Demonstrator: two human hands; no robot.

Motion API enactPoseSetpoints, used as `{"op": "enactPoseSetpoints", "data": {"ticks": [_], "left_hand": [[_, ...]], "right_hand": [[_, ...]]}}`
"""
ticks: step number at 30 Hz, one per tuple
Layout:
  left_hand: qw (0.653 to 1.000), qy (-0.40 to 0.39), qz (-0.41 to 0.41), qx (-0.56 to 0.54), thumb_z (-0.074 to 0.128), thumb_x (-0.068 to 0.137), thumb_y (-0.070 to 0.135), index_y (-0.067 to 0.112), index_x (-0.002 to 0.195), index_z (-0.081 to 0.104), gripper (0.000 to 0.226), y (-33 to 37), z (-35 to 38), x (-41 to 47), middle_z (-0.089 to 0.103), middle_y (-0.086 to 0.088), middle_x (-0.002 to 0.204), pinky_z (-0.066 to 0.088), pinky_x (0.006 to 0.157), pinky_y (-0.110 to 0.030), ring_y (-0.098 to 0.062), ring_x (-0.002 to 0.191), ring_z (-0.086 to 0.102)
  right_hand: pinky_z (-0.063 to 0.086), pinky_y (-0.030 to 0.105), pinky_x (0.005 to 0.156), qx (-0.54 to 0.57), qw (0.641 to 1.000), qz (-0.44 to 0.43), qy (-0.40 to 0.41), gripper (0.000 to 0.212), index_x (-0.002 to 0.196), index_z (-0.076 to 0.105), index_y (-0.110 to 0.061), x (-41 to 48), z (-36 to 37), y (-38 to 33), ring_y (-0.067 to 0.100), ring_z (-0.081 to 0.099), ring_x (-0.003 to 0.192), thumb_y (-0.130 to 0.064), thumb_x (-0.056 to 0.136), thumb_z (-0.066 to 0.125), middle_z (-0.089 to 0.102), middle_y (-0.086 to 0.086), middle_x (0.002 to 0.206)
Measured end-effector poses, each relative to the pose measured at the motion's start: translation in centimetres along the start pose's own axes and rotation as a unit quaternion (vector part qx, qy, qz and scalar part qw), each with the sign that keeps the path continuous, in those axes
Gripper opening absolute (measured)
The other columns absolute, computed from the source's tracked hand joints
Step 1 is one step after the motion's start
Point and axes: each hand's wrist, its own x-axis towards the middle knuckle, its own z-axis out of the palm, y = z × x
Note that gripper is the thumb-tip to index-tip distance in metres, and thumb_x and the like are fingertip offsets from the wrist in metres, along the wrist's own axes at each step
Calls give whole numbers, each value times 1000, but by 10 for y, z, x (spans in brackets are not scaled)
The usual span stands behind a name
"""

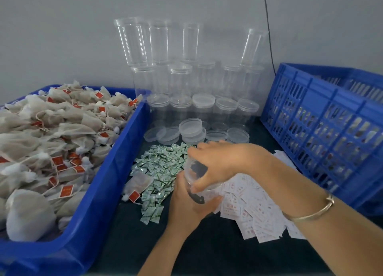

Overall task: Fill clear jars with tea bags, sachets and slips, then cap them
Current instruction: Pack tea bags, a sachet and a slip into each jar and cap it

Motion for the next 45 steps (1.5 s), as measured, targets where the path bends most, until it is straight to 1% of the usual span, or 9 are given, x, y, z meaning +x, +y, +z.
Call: {"op": "enactPoseSetpoints", "data": {"ticks": [7, 12, 15, 24, 30, 35, 40, 43, 45], "left_hand": [[1000, -14, 12, -23, 88, 56, 49, 24, 128, 47, 87, 4, 0, 1, 61, 4, 120, 53, 90, -41, -14, 110, 60], [999, -14, -3, -36, 87, 53, 50, 37, 116, 45, 77, 1, 1, 0, 60, 10, 109, 57, 78, -34, -12, 95, 63], [999, -11, -12, -49, 87, 52, 49, 40, 115, 45, 77, -1, 2, -1, 60, 11, 113, 55, 86, -34, -9, 104, 61], [999, 2, 20, -35, 87, 53, 53, 44, 124, 38, 87, -1, 2, 0, 57, 17, 118, 52, 87, -23, -3, 109, 57], [998, -16, 5, -53, 87, 53, 50, 40, 117, 44, 78, -4, 3, 1, 62, 9, 109, 56, 75, -28, -11, 95, 63], [999, -6, 10, -47, 87, 52, 53, 49, 109, 42, 73, -5, 3, -1, 59, 14, 107, 51, 78, -22, -6, 98, 60], [998, -3, 23, -59, 87, 54, 52, 43, 113, 43, 74, -4, 3, 0, 60, 8, 110, 54, 80, -34, -12, 100, 61], [998, -8, 18, -52, 86, 53, 55, 45, 112, 44, 73, -4, 3, 1, 61, 12, 107, 53, 73, -23, -10, 94, 63], [998, -7, 7, -58, 87, 53, 50, 47, 112, 44, 73, -6, 3, 0, 61, 12, 110, 53, 75, -23, -9, 98, 62]], "right_hand": [[44, 40, 100, -14, 990, -109, -93, 79, 139, 40, -37, -2, -10, 1, 21, 26, 132, -7, 79, 81, 28, -13, 135], [44, 45, 99, -7, 997, 35, -65, 98, 157, 14, -35, -4, -14, -6, 30, 40, 136, -79, 79, 55, 20, 2, 158], [40, 35, 67, -81, 991, 104, -11, 88, 124, 59, -13, 4, -7, -17, 25, 59, 95, -86, 84, 33, 61, 3, 103], [45, 40, 90, -116, 985, -68, -111, 91, 144, 33, -42, -2, -25, -11, 24, 36, 131, -12, 75, 86, 32, -6, 136], [38, 49, 105, -33, 994, 77, -65, 102, 158, 0, -38, -5, -20, -14, 32, 40, 135, -82, 79, 48, 5, 9, 166], [43, 36, 72, -93, 993, 57, -44, 71, 134, 45, -21, 1, -17, -18, 20, 50, 84, -74, 87, 51, 45, -4, 86], [47, 37, 90, -77, 990, -36, -109, 104, 150, 17, -46, -5, -30, -8, 25, 40, 131, -41, 73, 87, 30, -5, 139], [36, 49, 110, -53, 991, 39, -115, 110, 155, -11, -46, -3, -22, -10, 31, 30, 145, -77, 77, 60, 0, 0, 165], [49, 41, 90, -55, 991, 95, -73, 99, 159, 13, -25, 0, -17, -14, 30, 58, 115, -83, 83, 40, 40, 12, 149]]}}
